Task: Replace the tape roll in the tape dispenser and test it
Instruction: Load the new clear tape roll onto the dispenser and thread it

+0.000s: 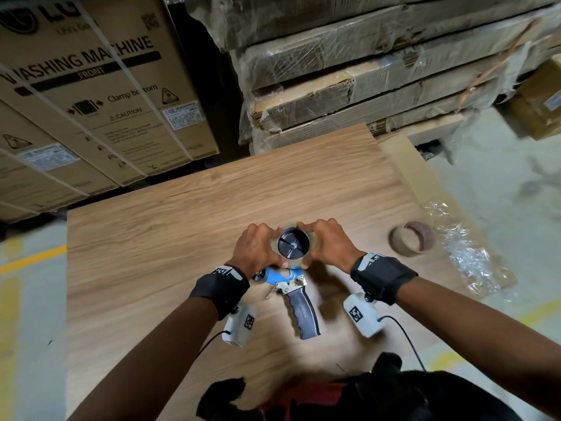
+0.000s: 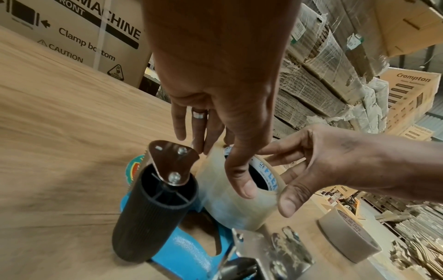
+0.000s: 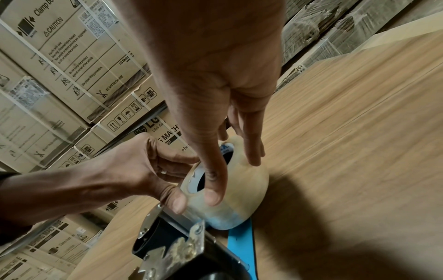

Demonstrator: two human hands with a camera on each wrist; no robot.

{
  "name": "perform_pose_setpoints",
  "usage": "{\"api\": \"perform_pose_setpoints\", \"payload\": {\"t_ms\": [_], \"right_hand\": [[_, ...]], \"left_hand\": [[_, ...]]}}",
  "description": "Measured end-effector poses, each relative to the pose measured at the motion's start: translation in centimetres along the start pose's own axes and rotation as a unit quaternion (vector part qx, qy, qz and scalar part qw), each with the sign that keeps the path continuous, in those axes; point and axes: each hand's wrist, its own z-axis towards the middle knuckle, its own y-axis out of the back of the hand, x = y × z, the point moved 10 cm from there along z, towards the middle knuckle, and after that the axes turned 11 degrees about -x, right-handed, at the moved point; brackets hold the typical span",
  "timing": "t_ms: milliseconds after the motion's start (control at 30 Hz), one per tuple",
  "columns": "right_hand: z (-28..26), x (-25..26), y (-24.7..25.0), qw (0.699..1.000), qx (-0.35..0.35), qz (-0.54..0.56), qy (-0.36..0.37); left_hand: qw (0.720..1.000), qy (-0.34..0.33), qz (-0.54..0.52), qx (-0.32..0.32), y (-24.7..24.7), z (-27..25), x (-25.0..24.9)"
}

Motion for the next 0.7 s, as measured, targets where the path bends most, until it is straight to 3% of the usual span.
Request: {"api": "perform_pose_setpoints", "payload": {"t_ms": [700], "right_hand": [[0.6,-1.4,-1.5,0.999,0.012,0.040,-0.006]], "left_hand": [[1.000,0.024,-0.011,0.009,-1.1,0.6,0.3]]}}
